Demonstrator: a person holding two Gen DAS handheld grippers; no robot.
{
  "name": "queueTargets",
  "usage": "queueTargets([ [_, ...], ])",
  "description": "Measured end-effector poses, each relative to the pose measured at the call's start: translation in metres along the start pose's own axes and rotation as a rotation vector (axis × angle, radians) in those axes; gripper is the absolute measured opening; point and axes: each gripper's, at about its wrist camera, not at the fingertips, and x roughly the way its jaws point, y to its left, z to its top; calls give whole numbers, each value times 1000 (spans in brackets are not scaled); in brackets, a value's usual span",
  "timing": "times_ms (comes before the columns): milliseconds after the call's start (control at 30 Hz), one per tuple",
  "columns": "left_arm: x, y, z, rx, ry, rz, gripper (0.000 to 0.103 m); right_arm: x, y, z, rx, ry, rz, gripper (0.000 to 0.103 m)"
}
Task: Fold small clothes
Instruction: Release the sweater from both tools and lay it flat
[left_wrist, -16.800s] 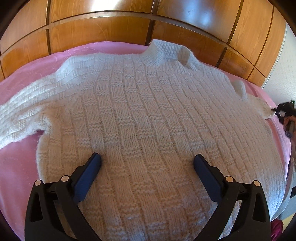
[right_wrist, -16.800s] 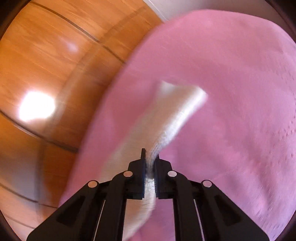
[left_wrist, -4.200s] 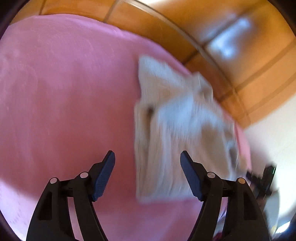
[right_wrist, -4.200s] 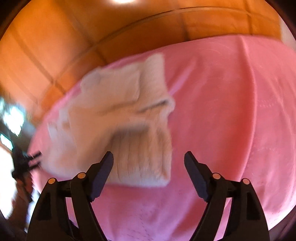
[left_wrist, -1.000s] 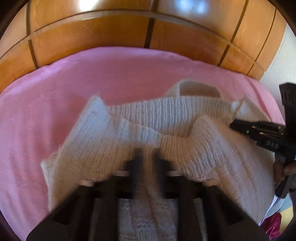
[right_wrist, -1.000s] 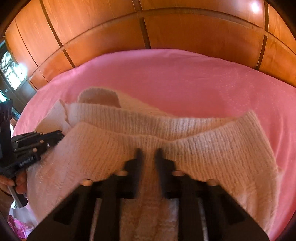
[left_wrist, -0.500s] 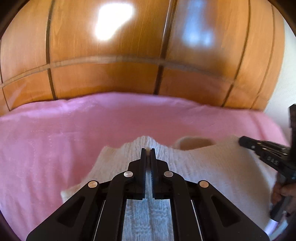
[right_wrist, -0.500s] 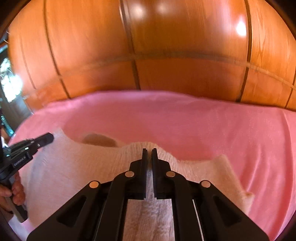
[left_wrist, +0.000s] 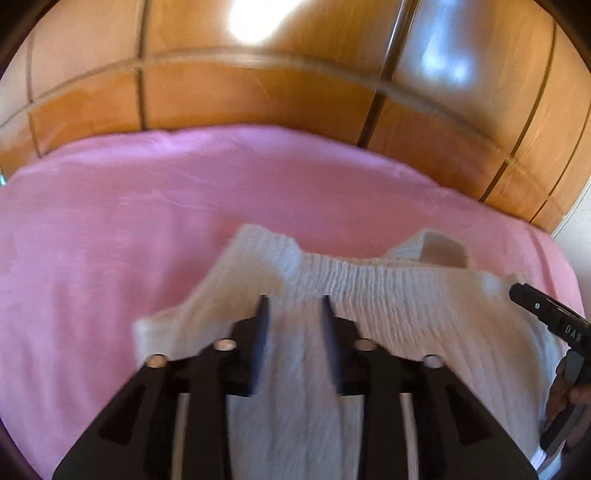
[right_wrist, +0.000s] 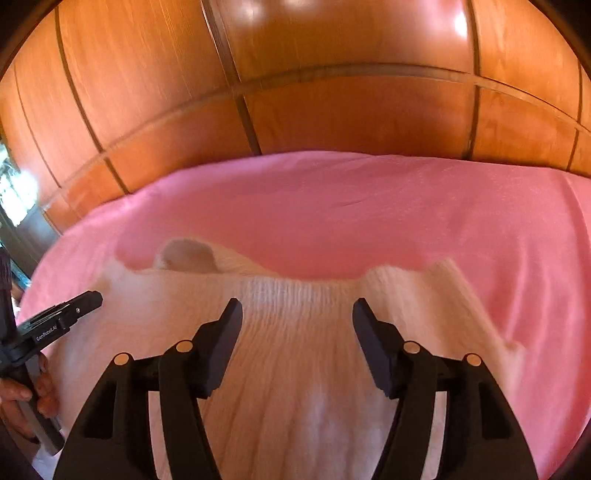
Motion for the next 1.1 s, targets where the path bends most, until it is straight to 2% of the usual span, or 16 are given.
queueTargets([
  [33, -14, 2, -6, -1, -26, -6, 44, -11, -4, -4, 9, -3, 24, 62],
  [133, -43, 7, -25, 31, -60, -26, 46, -41, -13, -26, 11, 23, 91, 63],
  [200, -43, 11, -42, 58, -27, 18, 46, -56, -22, -45, 6, 40, 76, 64],
  [300, -30, 29, -61, 18, 46, 45, 46, -64, -57, -73, 93, 66, 21, 64],
  [367, -29, 35, -69, 19, 18, 46, 46, -61, -80, -83, 165, 44, 27, 55],
  [400, -30, 35, -70, 16, 18, 53, 46, -61, -90, -86, 212, 23, 63, 52],
  [467, -36, 32, -67, -17, 30, 72, 46, -63, -96, -85, 268, 9, 86, 49],
  [533, -48, 27, -64, -40, 26, 92, 46, -65, -93, -82, 273, 8, 80, 51],
  [567, -55, 24, -65, -46, 20, 95, 53, -68, -89, -82, 264, 8, 73, 52],
  [633, -73, 18, -67, -56, -6, 92, 60, -78, -80, -81, 242, -2, 53, 64],
  [700, -89, 11, -70, -48, -34, 83, 60, -94, -69, -81, 219, -28, 35, 67],
  [800, -108, -6, -78, -6, -65, 91, 60, -110, -48, -81, 180, -62, 38, 68],
  [933, -122, -23, -87, 43, -85, 86, 60, -128, -22, -96, 106, -66, 43, 68],
  [1100, -128, -41, -99, 91, -86, 59, 60, -119, 23, -113, 20, -34, 59, 68],
])
